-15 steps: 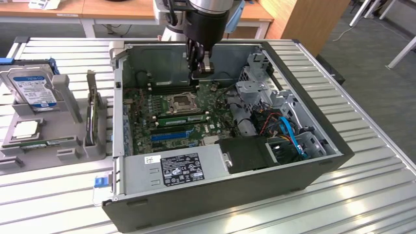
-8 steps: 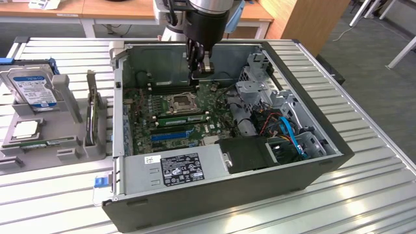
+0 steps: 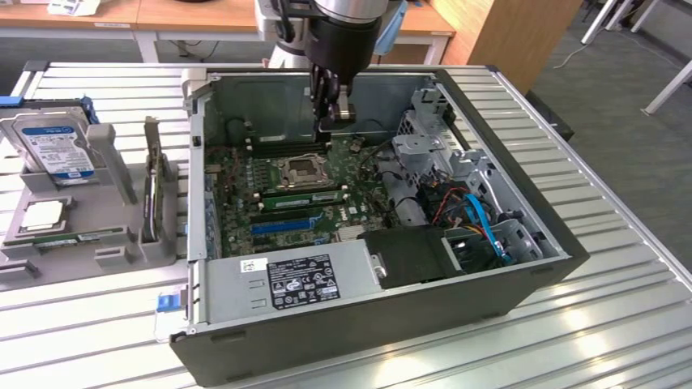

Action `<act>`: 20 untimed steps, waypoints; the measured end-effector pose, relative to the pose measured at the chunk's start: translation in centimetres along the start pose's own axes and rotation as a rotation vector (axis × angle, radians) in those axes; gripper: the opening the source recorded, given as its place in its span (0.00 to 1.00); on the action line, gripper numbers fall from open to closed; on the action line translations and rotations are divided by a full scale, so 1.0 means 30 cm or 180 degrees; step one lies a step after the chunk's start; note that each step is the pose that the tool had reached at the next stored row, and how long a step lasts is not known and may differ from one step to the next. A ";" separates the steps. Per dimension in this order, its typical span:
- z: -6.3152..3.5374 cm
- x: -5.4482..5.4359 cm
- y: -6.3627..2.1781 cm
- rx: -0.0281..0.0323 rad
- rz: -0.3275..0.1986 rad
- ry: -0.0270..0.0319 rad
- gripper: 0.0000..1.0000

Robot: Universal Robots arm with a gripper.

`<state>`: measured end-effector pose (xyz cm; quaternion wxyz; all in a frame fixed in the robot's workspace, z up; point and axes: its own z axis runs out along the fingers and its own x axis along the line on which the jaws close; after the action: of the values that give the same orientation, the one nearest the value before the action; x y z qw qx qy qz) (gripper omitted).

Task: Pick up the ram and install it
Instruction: 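Press down the ram until it locks into place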

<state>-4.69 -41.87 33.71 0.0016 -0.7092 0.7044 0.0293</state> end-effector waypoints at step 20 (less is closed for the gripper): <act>0.000 0.000 0.000 0.0023 0.0528 -0.0021 0.10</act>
<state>-4.69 -41.87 33.71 0.0041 -0.6482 0.7609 0.0291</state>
